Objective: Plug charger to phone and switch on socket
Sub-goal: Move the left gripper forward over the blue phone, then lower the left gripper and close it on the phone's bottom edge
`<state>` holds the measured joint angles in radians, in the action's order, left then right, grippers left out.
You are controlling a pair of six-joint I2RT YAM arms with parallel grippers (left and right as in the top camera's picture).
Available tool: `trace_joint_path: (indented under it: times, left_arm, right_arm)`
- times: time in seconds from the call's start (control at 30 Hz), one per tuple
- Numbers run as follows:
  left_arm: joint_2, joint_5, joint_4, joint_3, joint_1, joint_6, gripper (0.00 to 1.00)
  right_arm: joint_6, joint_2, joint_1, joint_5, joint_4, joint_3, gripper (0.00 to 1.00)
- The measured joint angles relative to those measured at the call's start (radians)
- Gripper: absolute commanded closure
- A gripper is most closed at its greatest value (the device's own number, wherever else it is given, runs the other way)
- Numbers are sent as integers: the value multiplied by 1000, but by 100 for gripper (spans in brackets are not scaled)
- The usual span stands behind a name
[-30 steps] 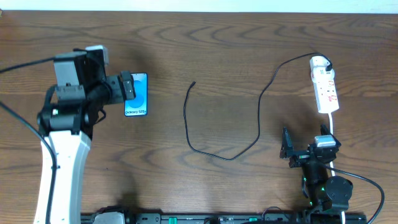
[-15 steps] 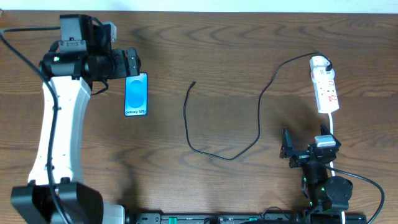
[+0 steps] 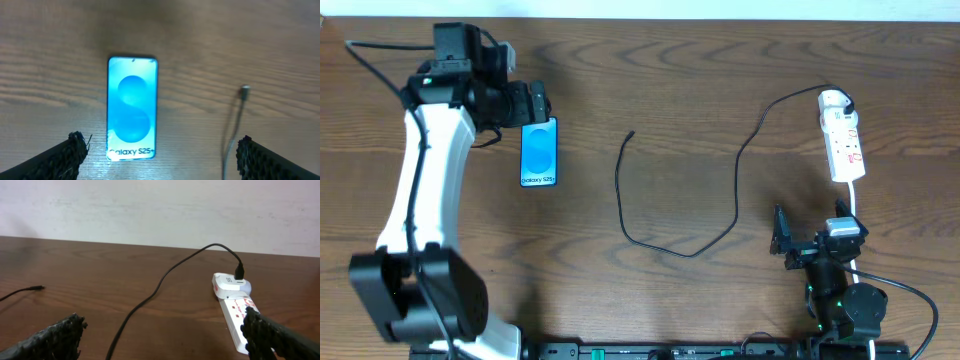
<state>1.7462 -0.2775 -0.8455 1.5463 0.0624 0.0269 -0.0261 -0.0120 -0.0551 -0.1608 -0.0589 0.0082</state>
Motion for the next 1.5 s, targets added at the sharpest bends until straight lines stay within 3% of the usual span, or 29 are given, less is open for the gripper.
trace_joint_path:
  times: [0.73,1.03,1.5]
  left_arm:
    - [306,119,27,0,-27,55,2]
    - [328,226,72,0,-85,55,2]
    - [328,246,95,0,-87,55,2]
  right_arm:
    - [0,0,0,0,0,0,1]
    - [0,0,0,0,0,0,1]
    - [0,0,0,0,0,0,1]
